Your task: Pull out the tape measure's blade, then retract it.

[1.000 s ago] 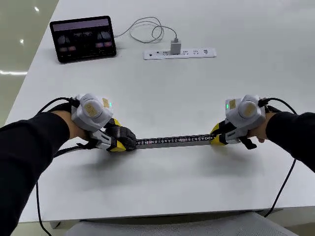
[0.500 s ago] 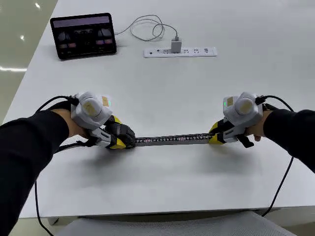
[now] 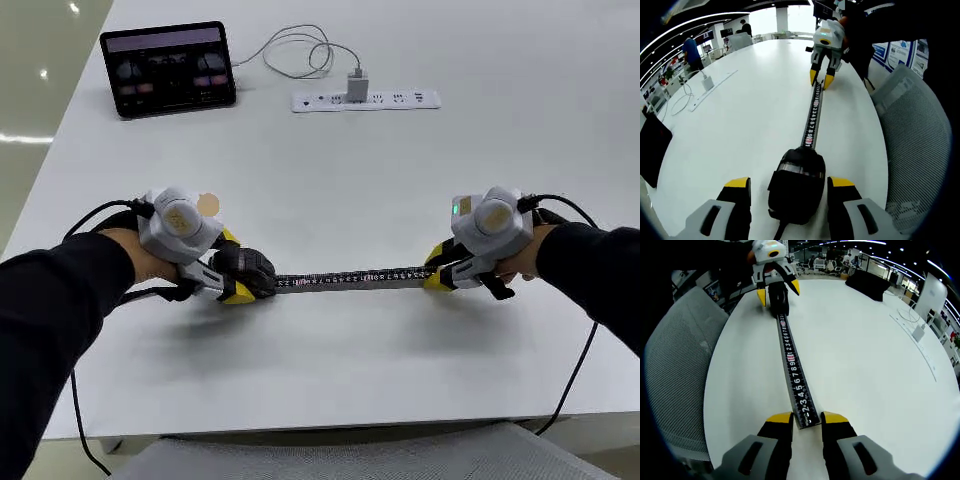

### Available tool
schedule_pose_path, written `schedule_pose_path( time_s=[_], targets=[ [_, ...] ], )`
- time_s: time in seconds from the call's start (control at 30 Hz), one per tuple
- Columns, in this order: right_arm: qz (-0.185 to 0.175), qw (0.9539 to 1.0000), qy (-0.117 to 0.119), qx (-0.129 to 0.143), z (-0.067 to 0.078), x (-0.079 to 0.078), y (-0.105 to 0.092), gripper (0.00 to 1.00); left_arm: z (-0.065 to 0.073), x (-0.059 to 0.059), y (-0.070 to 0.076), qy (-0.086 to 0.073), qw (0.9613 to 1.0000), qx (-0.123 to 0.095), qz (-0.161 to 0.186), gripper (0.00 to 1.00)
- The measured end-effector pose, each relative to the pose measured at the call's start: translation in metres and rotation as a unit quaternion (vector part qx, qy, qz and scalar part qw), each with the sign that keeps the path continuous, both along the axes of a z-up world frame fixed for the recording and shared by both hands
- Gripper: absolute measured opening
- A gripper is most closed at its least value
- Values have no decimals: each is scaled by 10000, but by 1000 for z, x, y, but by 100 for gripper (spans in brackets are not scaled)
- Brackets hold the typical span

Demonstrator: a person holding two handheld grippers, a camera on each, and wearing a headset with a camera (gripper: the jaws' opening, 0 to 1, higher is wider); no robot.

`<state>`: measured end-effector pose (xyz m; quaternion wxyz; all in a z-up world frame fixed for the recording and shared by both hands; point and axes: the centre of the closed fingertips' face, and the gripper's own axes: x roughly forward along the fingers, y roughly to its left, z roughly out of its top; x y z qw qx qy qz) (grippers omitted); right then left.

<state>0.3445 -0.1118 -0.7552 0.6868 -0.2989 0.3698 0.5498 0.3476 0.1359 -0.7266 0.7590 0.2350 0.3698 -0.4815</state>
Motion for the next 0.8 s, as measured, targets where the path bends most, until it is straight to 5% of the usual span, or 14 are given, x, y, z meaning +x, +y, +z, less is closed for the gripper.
schedule_pose_path(
  time_s=[0.2,0.3,0.4,0.53,0.6,0.67,0.73,0.8],
  targets=[
    [-383,9992,-105,76,3,4,-5,26,0,-7,8,78,9995,-145,260,68],
    [-517,9984,-156,167,9,3,-8,25,-1,-11,14,254,9968,-292,703,72],
    [-762,9963,-256,294,14,3,-11,29,3,-12,20,238,9930,-499,1045,78],
    [-955,9940,-334,409,18,-4,-21,32,8,-14,31,186,9850,-746,1545,85],
    [-988,9929,-567,341,19,-4,-29,31,9,-19,35,209,9822,-838,1667,89],
    [-1166,9905,-531,496,22,-9,-33,31,11,-19,41,39,9794,-851,1830,92],
    [-1291,9882,-550,607,26,-11,-36,34,15,-18,44,-63,9741,-1001,2025,96],
    [-1446,9853,-560,717,29,-16,-39,37,21,-19,49,-111,9650,-1239,2309,98]
  ],
)
